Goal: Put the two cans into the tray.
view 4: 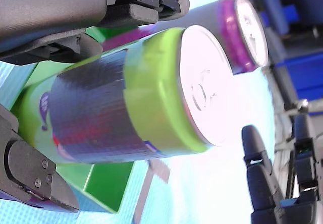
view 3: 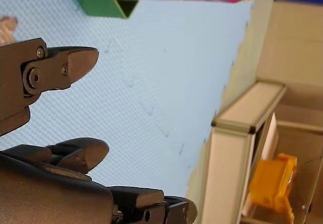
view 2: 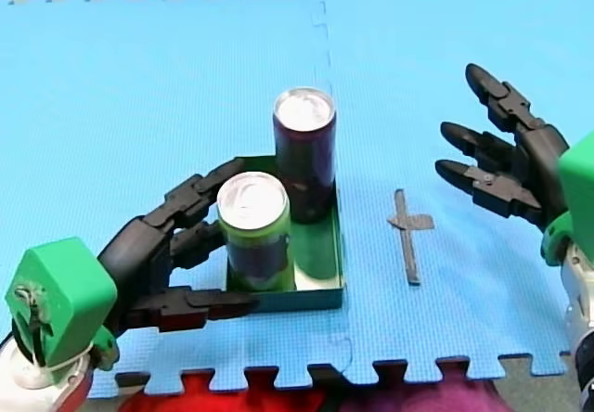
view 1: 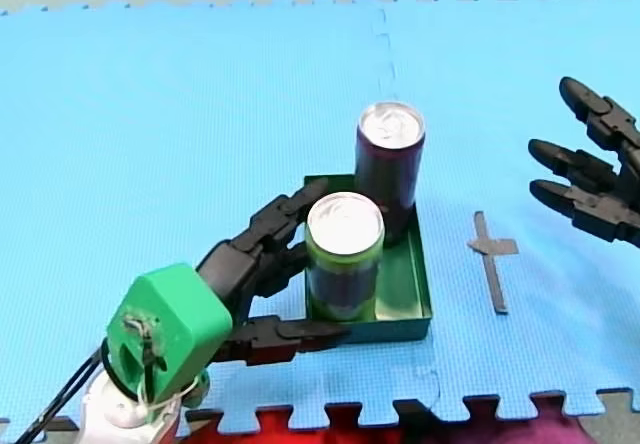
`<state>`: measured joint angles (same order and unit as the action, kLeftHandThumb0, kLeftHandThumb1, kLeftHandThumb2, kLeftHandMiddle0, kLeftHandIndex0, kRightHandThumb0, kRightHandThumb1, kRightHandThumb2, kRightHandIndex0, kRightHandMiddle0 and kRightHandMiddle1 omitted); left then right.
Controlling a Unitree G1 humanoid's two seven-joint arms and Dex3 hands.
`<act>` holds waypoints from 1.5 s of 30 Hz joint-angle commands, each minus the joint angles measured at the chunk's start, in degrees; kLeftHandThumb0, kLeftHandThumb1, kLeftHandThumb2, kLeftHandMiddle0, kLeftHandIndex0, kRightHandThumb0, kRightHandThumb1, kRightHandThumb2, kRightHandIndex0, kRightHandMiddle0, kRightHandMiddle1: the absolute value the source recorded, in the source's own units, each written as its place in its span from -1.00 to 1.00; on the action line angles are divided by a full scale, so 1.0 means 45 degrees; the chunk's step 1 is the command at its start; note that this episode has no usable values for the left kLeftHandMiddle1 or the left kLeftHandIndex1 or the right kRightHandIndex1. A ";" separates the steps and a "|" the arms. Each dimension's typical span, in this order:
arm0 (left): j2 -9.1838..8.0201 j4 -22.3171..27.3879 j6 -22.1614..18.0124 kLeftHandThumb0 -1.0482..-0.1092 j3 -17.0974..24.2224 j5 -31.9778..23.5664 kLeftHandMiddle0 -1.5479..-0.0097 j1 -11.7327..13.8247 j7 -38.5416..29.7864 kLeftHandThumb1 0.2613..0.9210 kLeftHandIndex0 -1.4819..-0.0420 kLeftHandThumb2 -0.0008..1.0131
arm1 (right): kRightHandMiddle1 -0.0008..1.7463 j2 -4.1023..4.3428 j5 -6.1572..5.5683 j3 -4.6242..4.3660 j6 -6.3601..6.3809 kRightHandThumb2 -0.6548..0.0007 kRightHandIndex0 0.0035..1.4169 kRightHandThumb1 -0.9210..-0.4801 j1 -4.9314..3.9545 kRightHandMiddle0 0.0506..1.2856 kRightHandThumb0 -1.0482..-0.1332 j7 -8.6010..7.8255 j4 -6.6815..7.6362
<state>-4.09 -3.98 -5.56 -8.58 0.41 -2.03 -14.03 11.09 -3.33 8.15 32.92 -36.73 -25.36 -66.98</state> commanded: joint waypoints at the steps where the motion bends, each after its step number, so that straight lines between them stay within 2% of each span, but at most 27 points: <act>1: -0.0069 -0.0002 -0.0353 -0.50 0.0094 0.0034 0.56 0.0088 0.0075 0.00 0.90 -1.00 | -1.00 0.0056 -0.0073 0.0045 0.0052 0.64 -0.41 -1.00 0.0001 -0.89 -1.00 -0.0050 -0.0027; 11: -0.0151 0.0065 -0.1176 -0.71 0.0338 -0.0073 0.55 0.0157 0.0104 0.15 0.90 -0.98 | -1.00 0.0060 -0.0126 0.0114 0.0031 0.66 -0.41 -1.00 -0.0021 -0.88 -1.00 -0.0219 -0.0078; 27: -0.0425 0.0060 -0.1541 -0.98 0.0365 0.0451 0.53 0.0039 0.0332 0.35 0.90 -0.98 | -1.00 0.0032 -0.0148 0.0116 -0.0010 0.69 -0.41 -1.00 -0.0046 -0.87 -1.00 -0.0269 -0.0048; 32: -0.0793 0.0092 -0.1558 -1.00 0.0561 0.0299 0.52 0.0089 0.0065 0.38 0.91 -0.98 | -1.00 0.0042 -0.0149 0.0113 -0.0022 0.69 -0.41 -1.00 -0.0064 -0.87 -1.00 -0.0295 -0.0061; 35: -0.1152 0.0219 -0.1556 -1.00 0.0856 0.0110 0.52 0.0319 -0.0171 0.39 0.91 -0.98 | -1.00 0.0031 -0.0151 0.0106 -0.0015 0.69 -0.41 -1.00 -0.0071 -0.87 -1.00 -0.0305 -0.0052; 39: -0.1439 0.0170 -0.1561 -1.00 0.1238 -0.0135 0.51 0.0510 -0.0309 0.43 0.91 -0.97 | -1.00 0.0039 -0.0178 0.0119 -0.0029 0.69 -0.40 -1.00 -0.0098 -0.87 -1.00 -0.0357 -0.0056; 45: -0.1682 -0.0036 -0.1933 -1.00 0.1846 0.0436 0.47 0.0711 0.0544 0.70 0.90 -0.92 | -1.00 0.0124 -0.0172 0.0139 -0.0068 0.71 -0.40 -1.00 -0.0176 -0.87 -1.00 -0.0438 -0.0130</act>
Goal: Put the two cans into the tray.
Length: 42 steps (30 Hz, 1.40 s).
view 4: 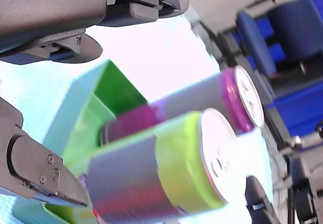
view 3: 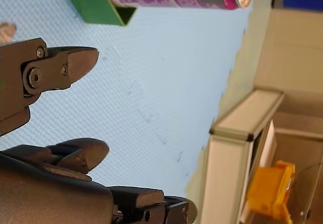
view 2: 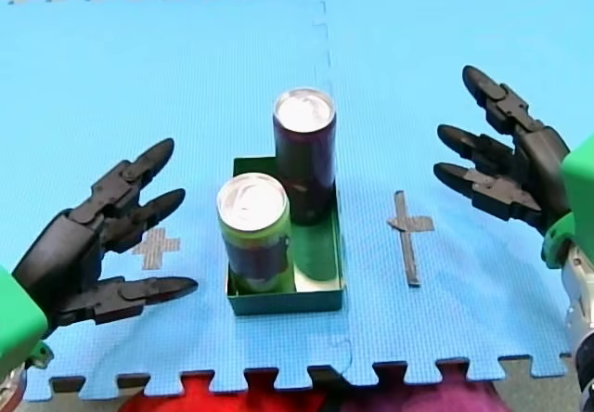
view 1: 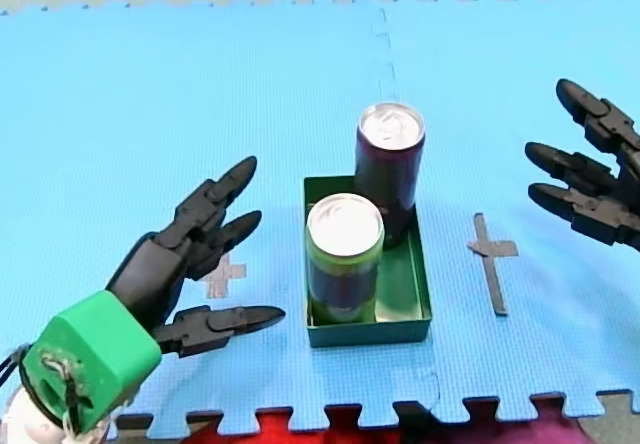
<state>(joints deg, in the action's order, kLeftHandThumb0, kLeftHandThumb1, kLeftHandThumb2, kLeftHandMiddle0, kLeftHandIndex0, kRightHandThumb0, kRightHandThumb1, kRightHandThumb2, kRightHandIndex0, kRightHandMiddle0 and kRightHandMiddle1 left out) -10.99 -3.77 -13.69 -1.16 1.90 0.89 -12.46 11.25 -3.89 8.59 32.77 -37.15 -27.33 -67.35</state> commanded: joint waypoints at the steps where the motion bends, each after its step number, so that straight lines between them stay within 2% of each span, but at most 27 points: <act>1: -0.0185 -0.0180 -0.0238 -1.00 0.0307 0.0179 0.45 0.0054 0.0339 0.75 0.90 -0.91 | -1.00 0.0098 -0.0044 0.0041 -0.0036 0.71 -0.40 -1.00 -0.0090 -0.87 -1.00 -0.0002 -0.0064; 5: -0.0161 -0.0867 -0.0874 -1.00 0.0577 0.0085 0.41 -0.0100 0.0605 0.85 0.89 -0.92 | -1.00 0.0123 -0.0032 0.0045 -0.0038 0.72 -0.41 -1.00 -0.0116 -0.87 -1.00 -0.0001 -0.0125; 9: 0.0029 -0.2105 -0.1919 -1.00 0.0840 -0.0394 0.37 -0.0531 0.0600 0.93 0.88 -0.92 | -1.00 0.0111 -0.0020 0.0036 -0.0025 0.72 -0.42 -1.00 -0.0119 -0.86 -1.00 0.0003 -0.0162; 11: 0.0415 -0.2884 -0.2587 -1.00 0.1054 -0.0825 0.24 -0.0914 0.0744 0.98 0.63 -0.93 | -1.00 0.0070 -0.0005 0.0018 0.0022 0.72 -0.42 -1.00 -0.0088 -0.86 -1.00 0.0025 -0.0154; 13: 0.1039 -0.3623 -0.3280 -1.00 0.1305 -0.0792 0.07 -0.1341 0.1639 0.99 0.30 -0.93 | -1.00 -0.0093 0.0066 -0.0055 0.0175 0.72 -0.41 -1.00 0.0017 -0.86 -1.00 0.0160 -0.0123; 14: 0.1295 -0.3918 -0.3520 -1.00 0.1414 -0.0716 -0.03 -0.1496 0.2100 0.99 0.13 -0.94 | -0.99 -0.0219 0.0139 -0.0114 0.0344 0.72 -0.41 -1.00 0.0096 -0.86 -1.00 0.0310 -0.0094; 15: 0.1498 -0.4145 -0.3678 -1.00 0.1510 -0.0732 -0.07 -0.1596 0.2413 0.99 0.05 -0.95 | -0.99 -0.0353 0.0247 -0.0184 0.0657 0.74 -0.41 -1.00 0.0201 -0.85 -1.00 0.0544 -0.0047; 18: 0.1832 -0.4661 -0.3926 -1.00 0.1755 -0.1178 -0.11 -0.1745 0.2632 0.84 -0.03 -0.99 | -0.98 -0.0725 0.0743 -0.0394 0.2116 0.80 -0.40 -0.99 0.0583 -0.80 -1.00 0.1710 0.0073; 19: 0.1889 -0.4789 -0.4019 -1.00 0.1820 -0.1262 -0.12 -0.1784 0.2674 0.82 -0.04 -0.99 | -0.98 -0.0836 0.0863 -0.0427 0.2465 0.82 -0.39 -0.99 0.0692 -0.79 -1.00 0.2055 0.0093; 22: 0.2016 -0.5074 -0.4267 -0.95 0.1985 -0.1333 -0.17 -0.1895 0.2888 0.95 -0.05 -0.96 | -0.97 -0.1202 0.0878 -0.0392 0.3005 0.86 -0.35 -0.99 0.0992 -0.75 -1.00 0.2610 0.0251; 24: 0.2082 -0.5255 -0.4397 -0.93 0.2080 -0.1358 -0.18 -0.1967 0.3007 0.99 -0.06 -0.96 | -0.95 -0.1424 0.0846 -0.0396 0.3269 0.89 -0.32 -0.98 0.1217 -0.68 -1.00 0.2878 0.0417; 26: 0.2131 -0.5470 -0.4524 -0.91 0.2165 -0.1402 -0.19 -0.2020 0.3061 1.00 -0.06 -0.95 | -0.95 -0.1514 0.0867 -0.0419 0.3569 0.91 -0.31 -0.98 0.1454 -0.65 -1.00 0.3080 0.0502; 29: 0.2096 -0.5950 -0.4793 -0.91 0.2309 -0.1544 -0.19 -0.2107 0.2957 1.00 -0.06 -0.95 | -0.95 -0.1475 0.0883 -0.0430 0.3868 0.93 -0.30 -0.99 0.1667 -0.63 -1.00 0.3201 0.0504; 33: 0.2017 -0.6401 -0.5097 -0.91 0.2478 -0.1789 -0.19 -0.2194 0.2648 1.00 -0.07 -0.95 | -0.96 -0.1422 0.0893 -0.0434 0.4014 0.93 -0.29 -1.00 0.1855 -0.61 -1.00 0.3351 0.0437; 38: 0.2000 -0.6559 -0.5237 -0.94 0.2576 -0.1854 -0.19 -0.2118 0.2450 1.00 -0.06 -0.95 | -0.96 -0.1407 0.1079 -0.0529 0.4267 0.90 -0.28 -1.00 0.2124 -0.59 -1.00 0.3765 0.0465; 42: 0.1967 -0.6690 -0.5304 -0.97 0.2596 -0.1759 -0.19 -0.2015 0.2416 1.00 -0.05 -0.94 | -0.96 -0.1392 0.1083 -0.0552 0.4378 0.87 -0.27 -1.00 0.2252 -0.57 -1.00 0.3864 0.0499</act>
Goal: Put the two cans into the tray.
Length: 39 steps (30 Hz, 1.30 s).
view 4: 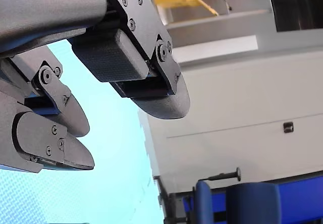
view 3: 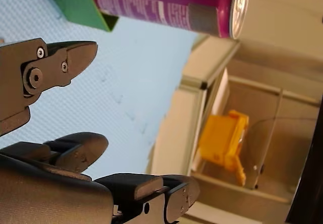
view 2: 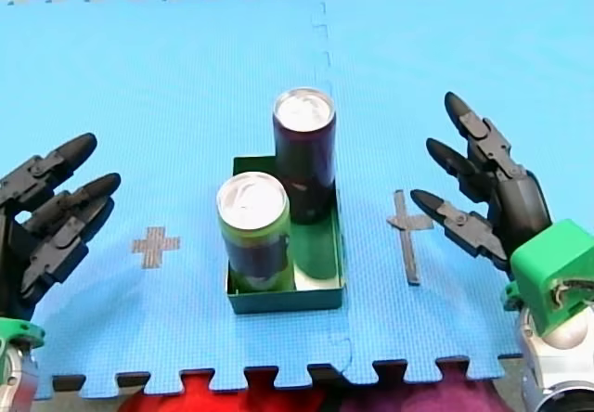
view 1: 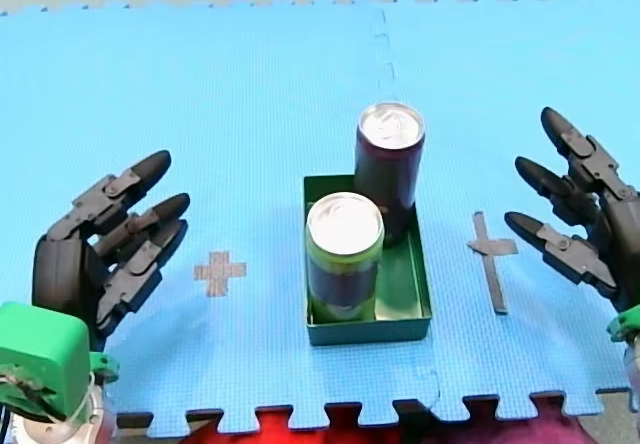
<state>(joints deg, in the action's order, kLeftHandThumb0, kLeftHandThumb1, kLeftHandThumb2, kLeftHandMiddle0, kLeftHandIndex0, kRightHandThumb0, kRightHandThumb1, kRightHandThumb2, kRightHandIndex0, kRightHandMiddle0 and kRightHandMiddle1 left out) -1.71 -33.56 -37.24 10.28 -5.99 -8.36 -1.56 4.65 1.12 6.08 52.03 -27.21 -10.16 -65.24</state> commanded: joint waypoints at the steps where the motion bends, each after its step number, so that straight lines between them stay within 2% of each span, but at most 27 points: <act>1: -0.0108 -0.0099 -0.0097 -0.98 0.0043 0.0037 -0.19 0.0065 -0.0012 1.00 -0.05 -0.94 | -0.96 0.0067 -0.0048 0.0006 0.0115 0.86 -0.26 -1.00 0.0076 -0.57 -1.00 0.0043 0.0055; 5: -0.0145 -0.0169 -0.0275 -1.00 -0.0043 0.0310 -0.18 0.0187 0.0048 1.00 -0.03 -0.91 | -0.97 -0.0032 -0.0097 -0.0023 0.0157 0.84 -0.25 -1.00 0.0274 -0.56 -1.00 0.0021 0.0222; 8: -0.0078 -0.0180 -0.0499 -1.00 -0.0180 0.0602 -0.18 0.0386 0.0164 1.00 -0.02 -0.86 | -0.97 -0.0202 -0.0221 -0.0026 0.0053 0.83 -0.24 -1.00 0.0446 -0.55 -1.00 -0.0035 0.0381; 14: 0.0259 -0.0627 -0.1171 -1.00 -0.0486 0.0975 -0.15 0.0657 0.0313 1.00 0.00 -0.81 | -0.97 -0.0314 -0.0269 -0.0059 -0.0061 0.79 -0.21 -1.00 0.0592 -0.52 -1.00 -0.0055 0.0407; 19: 0.0660 -0.0719 -0.1391 -1.00 -0.0637 0.0527 -0.13 0.0694 -0.0054 1.00 0.02 -0.80 | -0.97 -0.0520 -0.0247 -0.0104 -0.0002 0.75 -0.19 -1.00 0.0742 -0.50 -1.00 0.0049 0.0362; 23: 0.0766 -0.0606 -0.1496 -1.00 -0.0638 0.0132 -0.09 0.0788 -0.0437 1.00 0.03 -0.83 | -0.97 -0.0569 -0.0353 -0.0062 0.0053 0.74 -0.19 -1.00 0.0851 -0.49 -1.00 -0.0051 0.0399; 30: 0.0821 -0.0545 -0.1685 -1.00 -0.0567 -0.0369 0.00 0.0963 -0.0963 1.00 0.07 -0.88 | -0.98 -0.0685 -0.0370 -0.0095 0.0311 0.74 -0.17 -1.00 0.1196 -0.47 -1.00 -0.0097 0.0448; 34: 0.0787 -0.0582 -0.1739 -1.00 -0.0432 -0.0798 0.03 0.1007 -0.1372 1.00 0.08 -0.91 | -0.98 -0.0751 -0.0544 -0.0031 0.0285 0.75 -0.17 -1.00 0.1221 -0.47 -1.00 -0.0248 0.0487; 39: 0.0620 -0.0676 -0.1726 -1.00 -0.0181 -0.1200 0.07 0.0975 -0.1809 1.00 0.11 -0.94 | -0.98 -0.0755 -0.0782 0.0024 0.0087 0.78 -0.16 -1.00 0.1118 -0.46 -1.00 -0.0558 0.0514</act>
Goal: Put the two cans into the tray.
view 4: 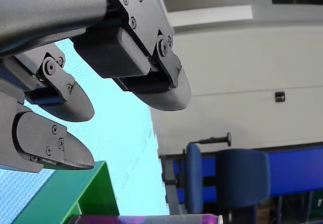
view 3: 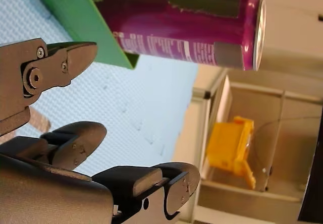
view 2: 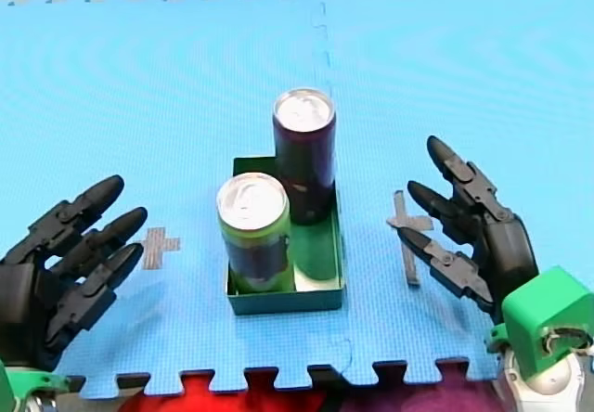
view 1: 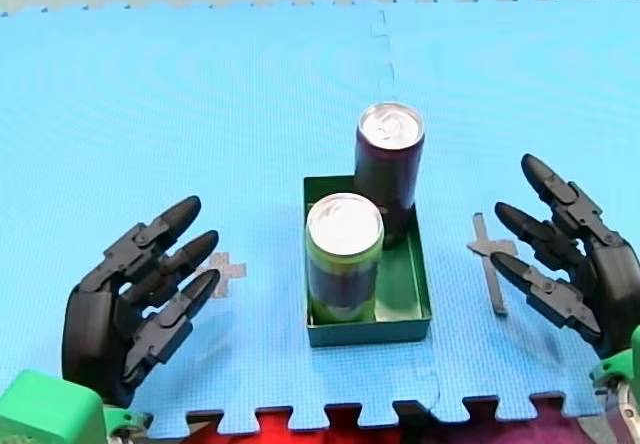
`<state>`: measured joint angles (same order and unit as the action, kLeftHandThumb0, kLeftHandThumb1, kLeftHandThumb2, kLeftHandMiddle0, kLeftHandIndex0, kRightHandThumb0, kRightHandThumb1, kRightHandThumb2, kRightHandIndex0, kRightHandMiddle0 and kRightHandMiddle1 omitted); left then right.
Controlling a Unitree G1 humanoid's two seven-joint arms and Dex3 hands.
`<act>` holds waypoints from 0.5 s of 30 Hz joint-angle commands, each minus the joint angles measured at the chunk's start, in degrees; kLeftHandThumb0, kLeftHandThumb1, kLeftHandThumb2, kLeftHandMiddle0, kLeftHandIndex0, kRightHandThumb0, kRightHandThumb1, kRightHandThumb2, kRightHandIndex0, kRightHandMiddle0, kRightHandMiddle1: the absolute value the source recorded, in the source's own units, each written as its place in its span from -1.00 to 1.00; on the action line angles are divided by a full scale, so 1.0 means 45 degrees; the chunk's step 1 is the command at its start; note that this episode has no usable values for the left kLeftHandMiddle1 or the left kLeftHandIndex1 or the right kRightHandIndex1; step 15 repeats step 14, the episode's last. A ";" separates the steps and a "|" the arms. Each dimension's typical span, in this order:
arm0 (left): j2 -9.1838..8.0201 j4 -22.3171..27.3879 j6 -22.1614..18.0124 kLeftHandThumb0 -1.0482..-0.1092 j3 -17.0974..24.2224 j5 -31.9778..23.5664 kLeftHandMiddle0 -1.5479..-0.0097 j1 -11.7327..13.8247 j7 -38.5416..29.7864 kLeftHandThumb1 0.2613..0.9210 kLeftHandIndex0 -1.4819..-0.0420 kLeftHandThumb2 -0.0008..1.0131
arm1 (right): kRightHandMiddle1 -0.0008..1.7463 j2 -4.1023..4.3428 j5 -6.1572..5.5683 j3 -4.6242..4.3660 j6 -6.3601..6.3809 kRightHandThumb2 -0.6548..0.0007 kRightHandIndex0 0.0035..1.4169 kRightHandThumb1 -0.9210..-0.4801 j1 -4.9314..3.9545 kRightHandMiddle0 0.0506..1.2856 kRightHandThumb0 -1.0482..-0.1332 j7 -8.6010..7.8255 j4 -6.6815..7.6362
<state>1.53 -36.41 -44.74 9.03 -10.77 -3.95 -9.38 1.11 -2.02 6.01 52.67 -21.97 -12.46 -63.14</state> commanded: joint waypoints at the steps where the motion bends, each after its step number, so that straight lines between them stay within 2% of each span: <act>1: -0.0119 -0.0064 -0.0066 -1.00 0.0140 -0.0183 0.07 -0.0015 -0.0139 1.00 0.11 -0.94 | -0.98 0.0029 -0.0085 0.0034 -0.0081 0.79 -0.16 -1.00 -0.0070 -0.46 -1.00 -0.0060 0.0039; 6: -0.0123 -0.0174 -0.0142 -1.00 0.0289 -0.0296 0.10 -0.0110 -0.0318 1.00 0.13 -0.95 | -0.98 0.0009 0.0059 -0.0030 -0.0089 0.78 -0.14 -1.00 -0.0105 -0.45 -1.00 0.0070 -0.0038; 11: -0.0124 -0.0336 -0.0332 -1.00 0.0457 -0.0474 0.11 -0.0187 -0.0530 1.00 0.14 -0.95 | -0.99 -0.0002 0.0249 -0.0119 0.0070 0.75 -0.13 -1.00 -0.0041 -0.45 -1.00 0.0247 -0.0054; 15: -0.0196 -0.0622 -0.0534 -1.00 0.0596 -0.0686 0.12 -0.0256 -0.0842 1.00 0.15 -0.95 | -0.99 0.0020 0.0285 -0.0129 0.0157 0.73 -0.13 -1.00 -0.0009 -0.45 -1.00 0.0280 -0.0026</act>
